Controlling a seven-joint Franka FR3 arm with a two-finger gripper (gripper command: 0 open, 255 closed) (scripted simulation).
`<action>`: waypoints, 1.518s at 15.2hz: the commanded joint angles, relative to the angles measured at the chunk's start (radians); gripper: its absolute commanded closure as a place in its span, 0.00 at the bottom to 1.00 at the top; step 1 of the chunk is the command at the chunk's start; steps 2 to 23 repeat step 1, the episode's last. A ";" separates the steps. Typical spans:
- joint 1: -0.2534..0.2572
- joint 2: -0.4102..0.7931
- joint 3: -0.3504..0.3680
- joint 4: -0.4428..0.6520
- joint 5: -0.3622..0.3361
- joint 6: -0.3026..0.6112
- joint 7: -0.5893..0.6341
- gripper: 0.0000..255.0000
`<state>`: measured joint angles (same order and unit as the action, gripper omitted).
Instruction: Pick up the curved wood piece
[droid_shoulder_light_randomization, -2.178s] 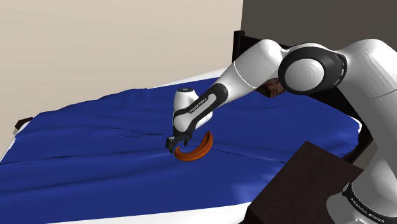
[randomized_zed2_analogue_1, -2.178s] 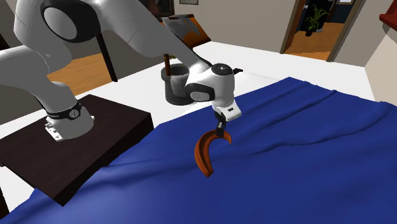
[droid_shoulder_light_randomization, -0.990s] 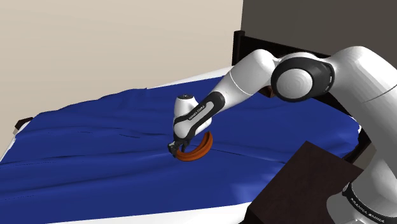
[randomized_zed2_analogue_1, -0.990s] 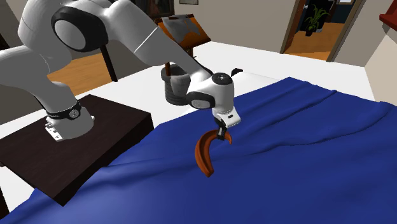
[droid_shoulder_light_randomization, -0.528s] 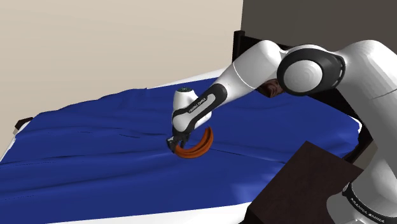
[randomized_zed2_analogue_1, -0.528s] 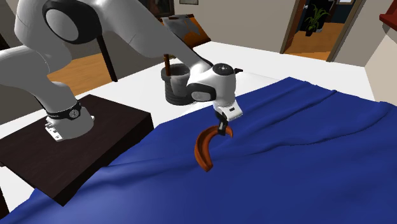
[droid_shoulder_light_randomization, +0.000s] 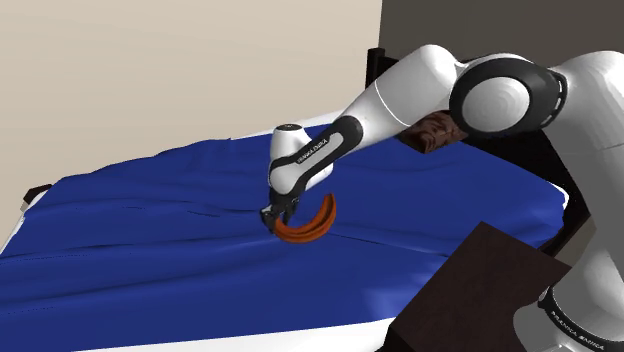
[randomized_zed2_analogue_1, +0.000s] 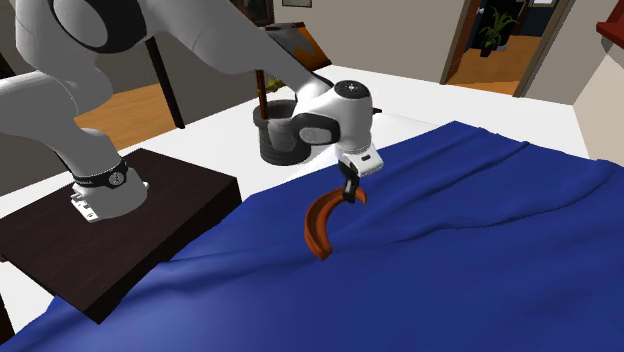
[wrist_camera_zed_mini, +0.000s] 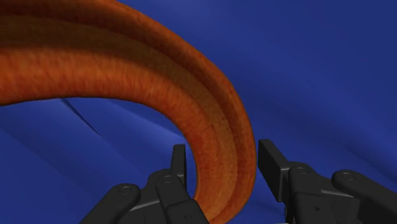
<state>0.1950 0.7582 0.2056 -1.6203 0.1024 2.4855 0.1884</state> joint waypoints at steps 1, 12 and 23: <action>0.001 -0.004 0.000 0.002 0.000 -0.006 0.002 1.00; 0.001 -0.004 0.000 0.002 0.000 -0.006 0.002 1.00; 0.001 -0.004 0.000 0.002 0.000 -0.006 0.002 1.00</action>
